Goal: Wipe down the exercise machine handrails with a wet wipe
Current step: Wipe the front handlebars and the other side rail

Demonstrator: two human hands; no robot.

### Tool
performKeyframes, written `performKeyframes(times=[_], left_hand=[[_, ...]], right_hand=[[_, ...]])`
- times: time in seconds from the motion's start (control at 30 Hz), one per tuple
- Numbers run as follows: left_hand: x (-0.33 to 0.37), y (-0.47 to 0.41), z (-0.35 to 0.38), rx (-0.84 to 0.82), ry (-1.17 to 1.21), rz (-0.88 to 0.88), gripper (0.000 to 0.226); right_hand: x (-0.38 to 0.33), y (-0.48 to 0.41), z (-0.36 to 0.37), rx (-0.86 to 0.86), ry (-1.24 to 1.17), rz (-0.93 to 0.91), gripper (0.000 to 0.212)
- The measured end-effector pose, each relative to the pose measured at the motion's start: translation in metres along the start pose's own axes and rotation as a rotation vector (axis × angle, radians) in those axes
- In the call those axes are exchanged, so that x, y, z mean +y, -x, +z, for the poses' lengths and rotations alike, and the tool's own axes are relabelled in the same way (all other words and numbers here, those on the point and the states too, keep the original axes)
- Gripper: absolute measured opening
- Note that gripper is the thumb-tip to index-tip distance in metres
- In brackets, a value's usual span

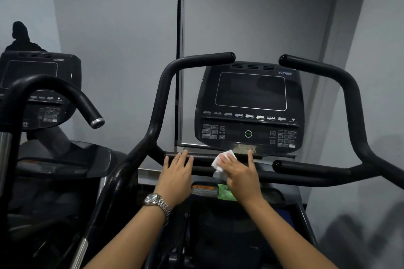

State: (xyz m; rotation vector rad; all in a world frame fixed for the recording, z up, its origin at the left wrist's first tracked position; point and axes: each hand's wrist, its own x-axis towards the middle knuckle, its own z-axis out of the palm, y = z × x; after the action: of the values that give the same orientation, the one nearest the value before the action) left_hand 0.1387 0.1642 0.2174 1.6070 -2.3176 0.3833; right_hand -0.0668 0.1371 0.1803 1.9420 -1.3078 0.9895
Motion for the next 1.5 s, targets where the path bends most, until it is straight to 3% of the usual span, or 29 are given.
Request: performKeyframes(times=[0.13,0.3,0.4,0.5,0.67,0.77,0.87,1.07,1.17,1.27,1.4,1.5], left_hand=[[-0.012,-0.007,0.018,0.007,0.088,-0.085,0.067],[-0.018,-0.009,0.022,0.069,0.149,-0.088,0.068],[-0.020,-0.009,0.024,0.090,0.166,-0.076,0.070],[-0.018,-0.009,0.027,0.111,0.158,-0.074,0.069],[-0.019,-0.006,0.028,0.100,0.190,-0.087,0.074],[-0.023,-0.005,0.025,0.082,0.215,-0.079,0.075],[-0.024,-0.001,0.023,0.077,0.279,-0.094,0.078],[-0.024,0.022,0.025,0.055,0.407,-0.237,0.079],[-0.027,0.029,0.030,0.039,0.446,-0.290,0.080],[-0.027,0.034,0.033,0.015,0.488,-0.296,0.080],[-0.029,0.034,0.034,0.087,0.503,-0.304,0.078],[-0.028,0.035,0.035,0.118,0.529,-0.321,0.078]], right_hand=[[0.003,-0.006,0.007,-0.001,0.001,0.069,0.053],[0.001,0.003,0.008,0.024,-0.004,-0.033,0.058],[0.016,0.001,-0.001,0.064,-0.033,0.027,0.037],[0.001,-0.014,0.006,-0.055,-0.057,0.144,0.045],[-0.015,-0.016,0.002,-0.152,-0.030,-0.007,0.052],[0.002,-0.014,-0.007,-0.125,-0.013,0.050,0.035],[-0.017,-0.035,-0.008,-0.306,-0.008,0.176,0.033],[-0.055,-0.044,0.015,-0.335,-0.044,-0.036,0.031],[-0.048,-0.045,0.017,-0.265,-0.025,-0.004,0.029],[-0.073,-0.062,0.024,-0.364,-0.018,0.053,0.030],[-0.110,-0.074,0.041,-0.413,-0.011,-0.097,0.036],[-0.096,-0.066,0.044,-0.337,-0.005,-0.169,0.039]])
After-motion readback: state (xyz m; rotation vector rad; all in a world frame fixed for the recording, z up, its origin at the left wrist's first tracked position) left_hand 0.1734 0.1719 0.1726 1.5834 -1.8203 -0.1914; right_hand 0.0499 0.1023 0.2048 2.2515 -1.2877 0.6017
